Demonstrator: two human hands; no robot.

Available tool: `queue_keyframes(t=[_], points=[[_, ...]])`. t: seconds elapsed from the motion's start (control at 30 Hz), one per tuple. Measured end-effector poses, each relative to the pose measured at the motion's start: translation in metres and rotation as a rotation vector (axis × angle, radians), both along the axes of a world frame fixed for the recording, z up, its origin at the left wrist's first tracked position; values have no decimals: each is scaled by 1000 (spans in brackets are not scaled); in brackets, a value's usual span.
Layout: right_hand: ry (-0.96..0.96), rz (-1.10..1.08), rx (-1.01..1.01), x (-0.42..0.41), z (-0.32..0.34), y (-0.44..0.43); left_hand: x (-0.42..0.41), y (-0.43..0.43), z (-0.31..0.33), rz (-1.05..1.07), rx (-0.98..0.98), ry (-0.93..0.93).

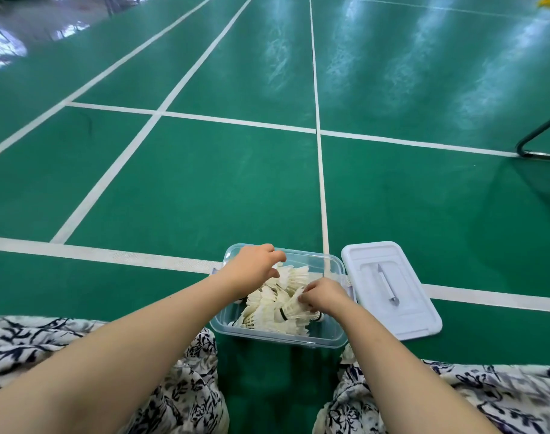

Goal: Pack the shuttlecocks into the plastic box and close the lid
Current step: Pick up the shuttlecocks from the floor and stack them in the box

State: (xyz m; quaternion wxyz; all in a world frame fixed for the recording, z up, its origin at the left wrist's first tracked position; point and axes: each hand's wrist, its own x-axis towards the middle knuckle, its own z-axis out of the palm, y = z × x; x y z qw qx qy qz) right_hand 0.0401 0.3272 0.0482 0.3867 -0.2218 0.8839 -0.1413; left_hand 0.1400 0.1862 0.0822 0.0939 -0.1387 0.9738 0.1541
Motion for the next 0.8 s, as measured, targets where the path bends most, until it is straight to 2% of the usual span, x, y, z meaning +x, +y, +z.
queue_keyframes(t=[0.13, 0.23, 0.47, 0.67, 0.73, 0.8], points=[[-153, -68, -73, 4, -8, 0, 0, -2, 1, 19, 7, -17], [-198, -15, -34, 11, -16, 0, 1, -4, -2, 35, 26, -44], [-90, 100, 10, 19, -31, -4, -3, 1, -9, 15, -23, -67], [-41, 284, 158, 22, -40, 10, -6, 7, -9, -15, -35, -88], [-53, 283, 154, 21, -38, 11, -8, 8, -10, -20, -23, -90], [-160, 205, 110, 13, -30, 11, -9, 11, -11, -34, -14, -94]])
